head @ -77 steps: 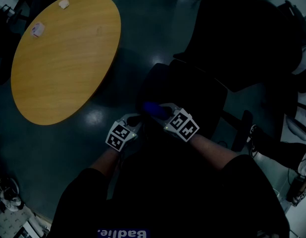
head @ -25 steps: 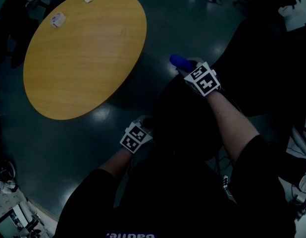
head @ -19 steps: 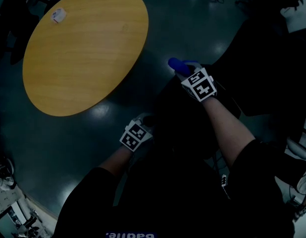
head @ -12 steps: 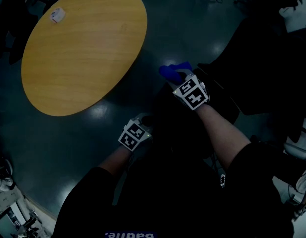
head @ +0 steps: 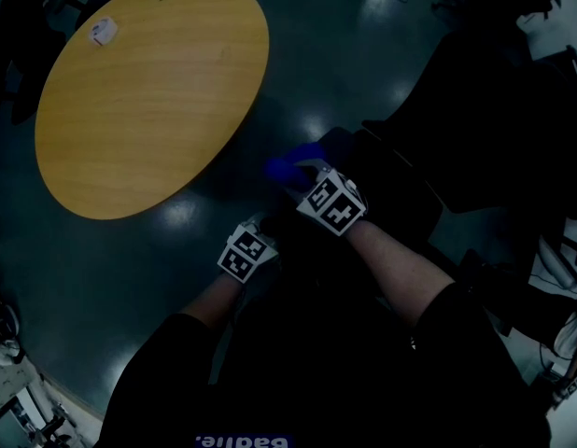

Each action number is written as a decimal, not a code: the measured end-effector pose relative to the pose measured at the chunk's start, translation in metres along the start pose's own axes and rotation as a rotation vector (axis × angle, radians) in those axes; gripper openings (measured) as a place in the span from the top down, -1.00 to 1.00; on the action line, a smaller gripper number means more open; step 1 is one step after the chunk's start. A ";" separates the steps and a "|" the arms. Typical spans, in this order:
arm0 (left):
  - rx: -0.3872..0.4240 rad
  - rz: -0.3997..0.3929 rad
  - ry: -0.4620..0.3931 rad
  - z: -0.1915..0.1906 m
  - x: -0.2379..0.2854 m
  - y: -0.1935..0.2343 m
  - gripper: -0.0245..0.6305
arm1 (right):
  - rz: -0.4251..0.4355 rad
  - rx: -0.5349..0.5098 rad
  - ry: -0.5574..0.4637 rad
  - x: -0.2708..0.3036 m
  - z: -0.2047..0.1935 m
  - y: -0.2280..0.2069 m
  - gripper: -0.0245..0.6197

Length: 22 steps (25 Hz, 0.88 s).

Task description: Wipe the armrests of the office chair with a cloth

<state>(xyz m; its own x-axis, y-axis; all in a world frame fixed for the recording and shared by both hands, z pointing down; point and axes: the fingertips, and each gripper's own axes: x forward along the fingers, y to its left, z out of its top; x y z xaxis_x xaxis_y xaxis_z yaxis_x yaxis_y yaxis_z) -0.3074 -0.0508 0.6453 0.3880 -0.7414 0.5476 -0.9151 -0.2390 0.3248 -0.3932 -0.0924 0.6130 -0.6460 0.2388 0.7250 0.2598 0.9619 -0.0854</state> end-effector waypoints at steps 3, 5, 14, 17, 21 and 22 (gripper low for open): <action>-0.003 0.001 -0.005 0.000 0.000 0.000 0.87 | 0.052 0.003 -0.007 0.002 0.001 0.024 0.58; -0.002 0.001 -0.004 -0.001 0.000 0.000 0.87 | 0.089 0.012 -0.012 0.002 0.000 0.040 0.58; 0.006 0.004 -0.013 -0.001 -0.003 0.000 0.87 | 0.212 0.083 -0.050 -0.004 0.002 0.087 0.58; 0.007 0.006 -0.021 -0.001 -0.004 0.001 0.87 | 0.221 0.155 -0.099 -0.012 0.006 0.087 0.58; 0.011 -0.006 -0.041 0.002 -0.006 0.000 0.87 | 0.236 0.239 -0.170 -0.027 0.009 0.087 0.58; 0.013 -0.012 -0.044 0.003 -0.006 -0.002 0.87 | 0.240 0.257 -0.189 -0.032 0.010 0.088 0.58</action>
<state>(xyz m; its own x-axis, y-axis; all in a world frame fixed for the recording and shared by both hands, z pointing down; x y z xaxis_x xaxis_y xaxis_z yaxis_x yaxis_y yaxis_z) -0.3082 -0.0477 0.6387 0.3942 -0.7653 0.5088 -0.9118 -0.2564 0.3208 -0.3572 -0.0137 0.5755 -0.7154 0.4583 0.5275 0.2468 0.8720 -0.4228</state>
